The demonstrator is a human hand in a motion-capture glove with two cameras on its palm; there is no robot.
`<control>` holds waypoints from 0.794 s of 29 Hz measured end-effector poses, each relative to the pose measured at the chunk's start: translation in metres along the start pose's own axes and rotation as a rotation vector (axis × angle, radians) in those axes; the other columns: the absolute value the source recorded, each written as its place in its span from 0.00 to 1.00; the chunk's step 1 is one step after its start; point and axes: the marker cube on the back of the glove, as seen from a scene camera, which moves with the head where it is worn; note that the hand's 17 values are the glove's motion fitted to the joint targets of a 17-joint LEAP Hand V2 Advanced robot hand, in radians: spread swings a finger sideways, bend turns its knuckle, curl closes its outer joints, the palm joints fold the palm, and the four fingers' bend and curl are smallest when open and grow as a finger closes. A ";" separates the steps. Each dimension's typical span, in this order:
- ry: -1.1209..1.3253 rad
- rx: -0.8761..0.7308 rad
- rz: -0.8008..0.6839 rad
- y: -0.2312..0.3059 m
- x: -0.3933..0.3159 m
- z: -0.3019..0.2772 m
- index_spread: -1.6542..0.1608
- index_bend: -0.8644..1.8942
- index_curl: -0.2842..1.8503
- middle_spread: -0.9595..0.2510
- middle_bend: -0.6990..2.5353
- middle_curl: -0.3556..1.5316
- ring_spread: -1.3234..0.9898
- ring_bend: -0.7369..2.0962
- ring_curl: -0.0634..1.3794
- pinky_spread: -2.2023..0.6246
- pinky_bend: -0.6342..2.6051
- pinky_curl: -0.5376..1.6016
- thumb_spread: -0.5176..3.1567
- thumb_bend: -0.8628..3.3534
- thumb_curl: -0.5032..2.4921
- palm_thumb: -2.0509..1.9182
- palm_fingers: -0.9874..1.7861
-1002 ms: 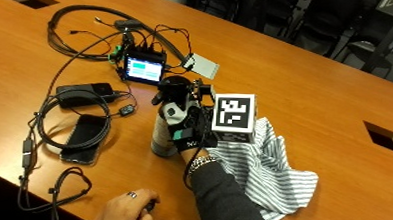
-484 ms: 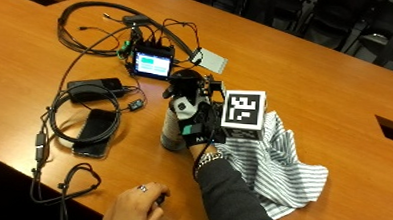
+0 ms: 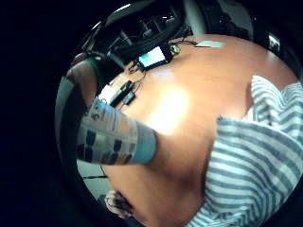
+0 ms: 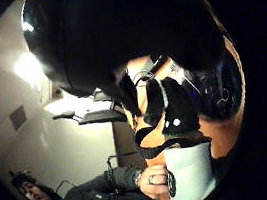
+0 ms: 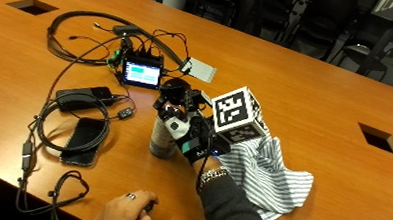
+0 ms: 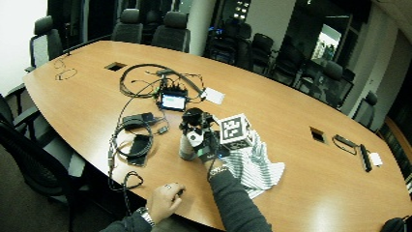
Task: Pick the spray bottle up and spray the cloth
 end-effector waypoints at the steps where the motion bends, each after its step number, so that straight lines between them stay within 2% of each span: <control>1: 0.042 -0.020 0.000 0.004 -0.002 -0.002 0.74 0.33 0.34 0.66 0.30 0.44 0.52 0.41 0.34 0.80 0.32 0.43 0.41 0.19 0.37 0.71 0.59; 5: 0.254 -0.064 -0.005 0.019 -0.008 -0.015 0.74 0.34 0.31 0.70 0.29 0.43 0.53 0.39 0.32 0.83 0.32 0.43 0.43 0.19 0.35 0.69 0.52; 11: 0.570 -0.154 -0.035 0.058 -0.024 -0.047 0.72 0.36 0.29 0.73 0.29 0.41 0.55 0.38 0.29 0.86 0.30 0.41 0.44 0.19 0.33 0.66 0.52; 15: 0.595 -0.253 -0.011 0.090 -0.034 -0.061 0.71 0.37 0.29 0.73 0.27 0.40 0.55 0.37 0.29 0.86 0.30 0.41 0.44 0.19 0.31 0.64 0.48; 23: 0.601 -0.270 0.005 0.128 -0.039 -0.077 0.70 0.37 0.28 0.73 0.27 0.39 0.55 0.35 0.27 0.87 0.30 0.41 0.44 0.20 0.30 0.63 0.45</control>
